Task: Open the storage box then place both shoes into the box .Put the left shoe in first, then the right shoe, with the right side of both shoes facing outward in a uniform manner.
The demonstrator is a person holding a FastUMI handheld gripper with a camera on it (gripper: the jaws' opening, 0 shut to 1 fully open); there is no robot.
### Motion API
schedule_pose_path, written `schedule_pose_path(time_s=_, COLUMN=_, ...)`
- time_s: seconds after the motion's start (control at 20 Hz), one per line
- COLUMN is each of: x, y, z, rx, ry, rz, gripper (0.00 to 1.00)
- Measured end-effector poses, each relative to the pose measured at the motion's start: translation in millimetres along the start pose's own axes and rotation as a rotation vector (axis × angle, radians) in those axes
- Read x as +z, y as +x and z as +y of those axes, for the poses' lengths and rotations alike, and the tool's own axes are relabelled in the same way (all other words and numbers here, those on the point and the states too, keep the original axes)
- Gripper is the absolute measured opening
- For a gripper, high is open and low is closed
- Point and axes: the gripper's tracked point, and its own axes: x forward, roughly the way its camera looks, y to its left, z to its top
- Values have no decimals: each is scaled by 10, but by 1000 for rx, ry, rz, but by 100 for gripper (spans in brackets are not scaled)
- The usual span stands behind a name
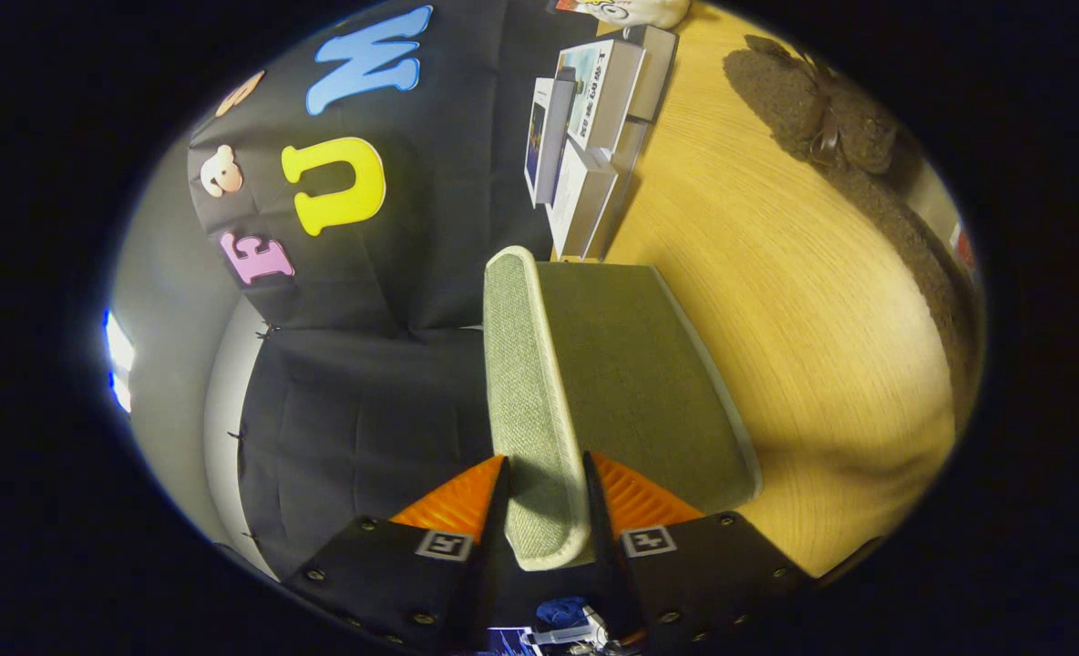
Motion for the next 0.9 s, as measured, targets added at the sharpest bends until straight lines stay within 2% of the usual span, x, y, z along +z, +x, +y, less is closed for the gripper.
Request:
schedule_pose_path(time_s=0.05, x=111, y=9, z=28, rx=20, ry=25, rz=-29, gripper=25)
schedule_pose_path(time_s=0.1, x=94, y=6, z=28, rx=11, ry=33, rz=-19, gripper=11)
schedule_pose_path(time_s=0.25, x=53, y=-91, z=123, rx=14, ry=1, rz=-4, gripper=11)
schedule_pose_path(time_s=0.3, x=88, y=-16, z=143, rx=-9, ry=-25, rz=-10, gripper=0)
schedule_pose_path(time_s=0.5, x=14, y=-47, z=375, rx=-38, ry=-117, rz=27, gripper=0)
schedule_pose_path(time_s=0.8, x=-45, y=-68, z=997, rx=-4, ry=-240, rz=42, gripper=0)
schedule_pose_path(time_s=0.9, x=-96, y=-33, z=1152, rx=-19, ry=-298, rz=47, gripper=0)
